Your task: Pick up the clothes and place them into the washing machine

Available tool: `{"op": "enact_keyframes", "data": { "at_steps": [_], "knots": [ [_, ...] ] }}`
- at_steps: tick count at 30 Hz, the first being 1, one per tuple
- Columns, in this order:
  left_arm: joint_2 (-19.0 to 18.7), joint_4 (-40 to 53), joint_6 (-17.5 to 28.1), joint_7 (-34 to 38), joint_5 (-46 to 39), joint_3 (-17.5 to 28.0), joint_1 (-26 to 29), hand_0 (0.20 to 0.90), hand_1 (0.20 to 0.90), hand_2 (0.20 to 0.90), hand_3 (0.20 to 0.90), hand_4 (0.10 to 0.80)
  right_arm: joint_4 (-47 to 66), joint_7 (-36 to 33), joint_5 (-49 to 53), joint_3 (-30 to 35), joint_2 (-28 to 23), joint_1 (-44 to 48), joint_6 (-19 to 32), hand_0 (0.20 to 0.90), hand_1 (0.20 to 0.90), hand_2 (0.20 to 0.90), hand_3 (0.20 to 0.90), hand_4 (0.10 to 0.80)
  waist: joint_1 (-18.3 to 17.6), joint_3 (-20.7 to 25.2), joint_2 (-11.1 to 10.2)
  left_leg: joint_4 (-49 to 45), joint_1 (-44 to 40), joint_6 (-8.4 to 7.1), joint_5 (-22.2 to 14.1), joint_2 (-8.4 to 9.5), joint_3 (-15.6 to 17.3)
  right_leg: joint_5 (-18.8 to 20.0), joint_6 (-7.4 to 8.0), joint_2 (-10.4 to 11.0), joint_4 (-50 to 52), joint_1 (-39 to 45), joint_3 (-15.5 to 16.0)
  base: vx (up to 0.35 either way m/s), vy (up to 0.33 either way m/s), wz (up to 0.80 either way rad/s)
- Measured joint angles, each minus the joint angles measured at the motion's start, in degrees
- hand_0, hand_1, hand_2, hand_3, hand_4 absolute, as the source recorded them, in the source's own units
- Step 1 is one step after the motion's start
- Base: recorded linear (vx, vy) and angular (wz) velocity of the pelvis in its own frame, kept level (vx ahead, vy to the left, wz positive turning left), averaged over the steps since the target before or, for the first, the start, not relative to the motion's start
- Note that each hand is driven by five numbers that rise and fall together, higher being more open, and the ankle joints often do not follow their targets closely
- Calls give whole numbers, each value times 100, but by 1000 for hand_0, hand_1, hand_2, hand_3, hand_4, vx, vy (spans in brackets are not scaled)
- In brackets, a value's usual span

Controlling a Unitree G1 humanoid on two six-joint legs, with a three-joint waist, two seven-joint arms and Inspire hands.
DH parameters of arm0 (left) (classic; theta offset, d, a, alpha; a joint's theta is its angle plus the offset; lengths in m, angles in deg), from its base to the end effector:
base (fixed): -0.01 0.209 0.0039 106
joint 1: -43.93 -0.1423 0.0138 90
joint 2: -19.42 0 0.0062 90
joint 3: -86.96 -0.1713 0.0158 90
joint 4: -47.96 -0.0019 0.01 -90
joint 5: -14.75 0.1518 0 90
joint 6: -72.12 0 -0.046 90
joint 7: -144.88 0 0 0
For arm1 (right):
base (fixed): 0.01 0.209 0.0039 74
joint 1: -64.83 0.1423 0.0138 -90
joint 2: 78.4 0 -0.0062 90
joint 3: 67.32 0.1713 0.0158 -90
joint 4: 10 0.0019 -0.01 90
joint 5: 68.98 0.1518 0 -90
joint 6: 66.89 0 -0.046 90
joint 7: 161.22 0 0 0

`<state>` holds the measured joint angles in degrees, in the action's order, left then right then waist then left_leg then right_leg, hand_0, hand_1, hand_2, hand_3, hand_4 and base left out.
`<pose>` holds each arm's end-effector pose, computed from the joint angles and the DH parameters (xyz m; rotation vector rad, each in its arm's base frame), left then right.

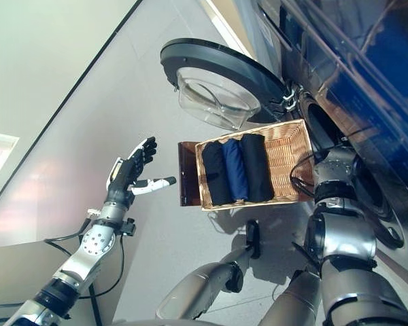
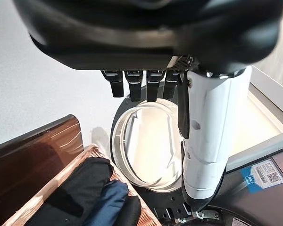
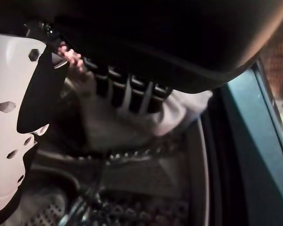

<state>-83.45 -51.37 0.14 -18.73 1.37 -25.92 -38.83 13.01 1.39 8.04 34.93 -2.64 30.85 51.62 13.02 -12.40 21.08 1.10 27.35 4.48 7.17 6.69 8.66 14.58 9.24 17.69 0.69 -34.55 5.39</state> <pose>0.2255 0.1678 0.0518 0.2422 -0.1745 -0.0922 0.3316 -0.2981 0.1643 1.1099 -0.4121 -0.8988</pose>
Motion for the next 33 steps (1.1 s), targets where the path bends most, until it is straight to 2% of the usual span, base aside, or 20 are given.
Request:
{"op": "enact_keyframes", "data": {
  "at_steps": [10, 16, 20, 24, 26, 28, 29, 30, 33],
  "knots": [
    [16, 8, -2, -22, 13, -2, 37, 900, 900, 900, 900, 800, -514, 381, 226, -177, 510, 2, -293, 900, 900, 900, 900, 800, -109, -1, -2, -89, -3, 5, 4, -4, -24, -20, 6, 4, 115, 6, 3, -2, -3, 1],
    [151, 6, -5, -22, -7, -4, 23, 900, 900, 900, 900, 800, -747, 363, 117, -375, 569, -30, -426, 900, 900, 900, 900, 800, -148, 5, -39, -117, -7, -7, -4, -4, -57, -51, -29, -13, 206, 5, 12, -1, -7, 2],
    [153, 5, -16, -22, -11, -2, -43, 900, 900, 900, 900, 800, -988, 331, -19, -596, 758, -314, -681, 900, 900, 900, 900, 800, -229, 38, -332, -170, 3, -9, -9, -27, -72, -65, -50, -35, 221, 16, 16, -2, -25, -1],
    [171, -6, -61, -41, -8, -5, -139, 900, 900, 900, 900, 800, -1057, 326, -82, -600, 1306, -974, -851, 900, 900, 900, 900, 800, -330, 156, -736, -175, -6, -17, -16, -57, -70, -63, -57, -70, 186, 44, 23, 3, -42, -1],
    [192, -16, -73, -46, -8, -4, -155, 900, 900, 900, 900, 800, -1039, 338, -165, -644, 1451, -1270, -869, 900, 900, 900, 900, 800, -350, 150, -798, -190, -57, -17, -15, -73, -100, -47, -78, -89, 164, 129, 52, -6, -57, 3],
    [244, -16, -94, -43, -10, 10, -205, 900, 900, 900, 900, 800, -1087, 349, -295, -881, 1534, -1567, -900, 900, 900, 900, 900, 800, -366, 160, -852, -194, -145, -35, -28, -90, -121, -75, -78, -99, 146, 241, 84, -27, -74, 1],
    [252, -17, -124, -46, -10, 31, -258, 900, 900, 900, 900, 800, -1237, 288, -743, -1425, 1553, -1700, -1079, 900, 900, 900, 900, 800, -393, 164, -929, -205, -204, -48, -38, -109, -131, -74, -81, -112, 117, 327, 150, -34, -74, -1],
    [246, -17, -133, -48, -7, 39, -331, 900, 900, 900, 900, 800, -1241, 231, -1089, -1678, 1570, -1785, -1239, 900, 900, 900, 900, 800, -432, 199, -1007, -208, -208, -67, -51, -127, -152, -68, -90, -133, 99, 349, 163, -28, -75, -1],
    [245, -35, -158, -81, -4, 32, -390, 900, 900, 900, 900, 800, -1244, 197, -1877, -2095, 1634, -1908, -1540, 900, 900, 900, 900, 800, -444, 208, -1270, -217, -207, -94, -32, -184, -206, -39, -128, -176, 21, 406, 193, -38, -51, 1]
  ]
}}
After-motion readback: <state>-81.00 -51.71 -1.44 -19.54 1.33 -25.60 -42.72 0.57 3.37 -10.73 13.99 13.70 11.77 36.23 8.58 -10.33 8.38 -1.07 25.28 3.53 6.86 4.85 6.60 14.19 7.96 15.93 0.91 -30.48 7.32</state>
